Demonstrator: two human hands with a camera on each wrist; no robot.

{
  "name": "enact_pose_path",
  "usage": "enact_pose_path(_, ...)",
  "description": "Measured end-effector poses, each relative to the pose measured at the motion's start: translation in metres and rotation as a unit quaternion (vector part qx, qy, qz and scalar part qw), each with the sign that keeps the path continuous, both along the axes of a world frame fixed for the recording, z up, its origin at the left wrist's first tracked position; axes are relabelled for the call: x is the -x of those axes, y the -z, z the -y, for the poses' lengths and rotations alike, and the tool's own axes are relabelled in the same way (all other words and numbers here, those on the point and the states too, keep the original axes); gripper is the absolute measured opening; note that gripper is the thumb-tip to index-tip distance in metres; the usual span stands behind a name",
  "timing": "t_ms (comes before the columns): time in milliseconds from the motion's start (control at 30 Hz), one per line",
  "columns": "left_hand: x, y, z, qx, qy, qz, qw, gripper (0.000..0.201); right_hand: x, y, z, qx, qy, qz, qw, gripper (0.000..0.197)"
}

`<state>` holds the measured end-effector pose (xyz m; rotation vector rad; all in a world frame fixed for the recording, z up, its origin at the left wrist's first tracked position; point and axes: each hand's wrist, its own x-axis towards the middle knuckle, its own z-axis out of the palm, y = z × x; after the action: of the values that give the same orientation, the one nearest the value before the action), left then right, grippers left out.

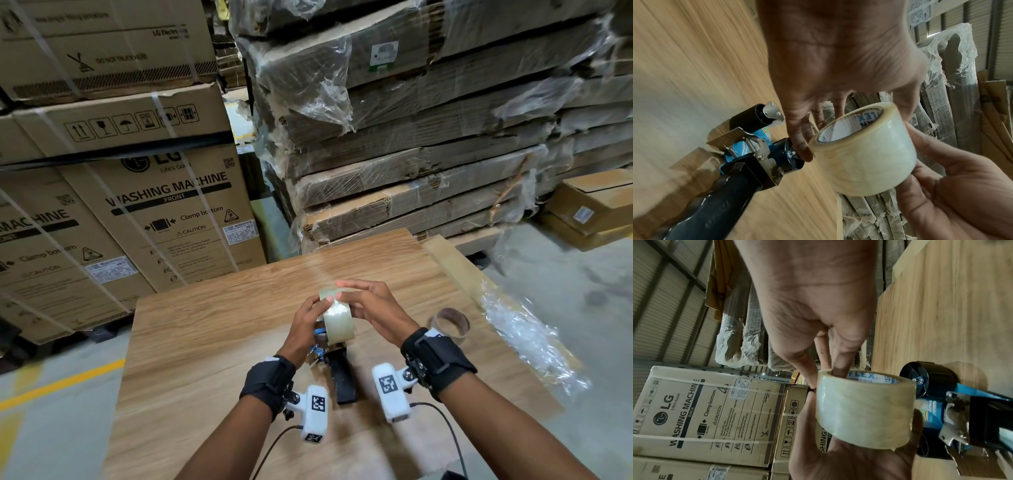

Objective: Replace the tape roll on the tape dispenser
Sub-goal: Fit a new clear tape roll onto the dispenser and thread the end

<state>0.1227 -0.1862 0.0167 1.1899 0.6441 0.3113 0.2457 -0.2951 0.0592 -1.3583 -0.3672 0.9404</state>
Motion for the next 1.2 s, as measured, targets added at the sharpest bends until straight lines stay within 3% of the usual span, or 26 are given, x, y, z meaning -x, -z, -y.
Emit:
enact_pose_path(200, 0.002, -0.006, -0.005, -0.024, 0.016, 0.055, 0.998, 0.048, -0.002, 0.001, -0.003, -0.003, 0.019, -0.019, 1.0, 0.019)
enact_pose_path(333, -0.001, -0.004, -0.007, -0.026, -0.007, 0.034, 0.999, 0.051, -0.003, 0.0, -0.001, 0.0, -0.004, 0.016, 1.0, 0.035)
enact_pose_path(467, -0.004, -0.006, -0.003, -0.017, -0.017, 0.012, 1.0, 0.035, -0.003, -0.005, 0.002, -0.008, -0.036, 0.047, 0.998, 0.041)
enact_pose_path(533, -0.005, -0.005, -0.002, -0.017, -0.015, -0.008, 1.0, 0.04, -0.002, -0.007, 0.004, -0.012, -0.044, 0.053, 0.998, 0.039)
enact_pose_path(800, 0.0, -0.004, -0.005, -0.027, 0.044, 0.049, 0.997, 0.05, -0.005, 0.001, 0.003, -0.016, 0.028, -0.021, 0.999, 0.033)
enact_pose_path(933, -0.004, -0.006, -0.004, -0.02, 0.013, 0.014, 1.0, 0.058, -0.006, 0.005, 0.006, -0.009, 0.016, 0.018, 1.0, 0.03)
enact_pose_path(1033, -0.007, -0.01, 0.002, -0.012, -0.007, -0.021, 1.0, 0.042, -0.006, 0.006, 0.009, -0.011, -0.014, 0.033, 0.999, 0.036)
enact_pose_path(1200, -0.006, -0.008, 0.005, -0.01, 0.038, -0.025, 0.999, 0.043, -0.007, 0.006, 0.017, -0.004, -0.003, 0.023, 1.0, 0.033)
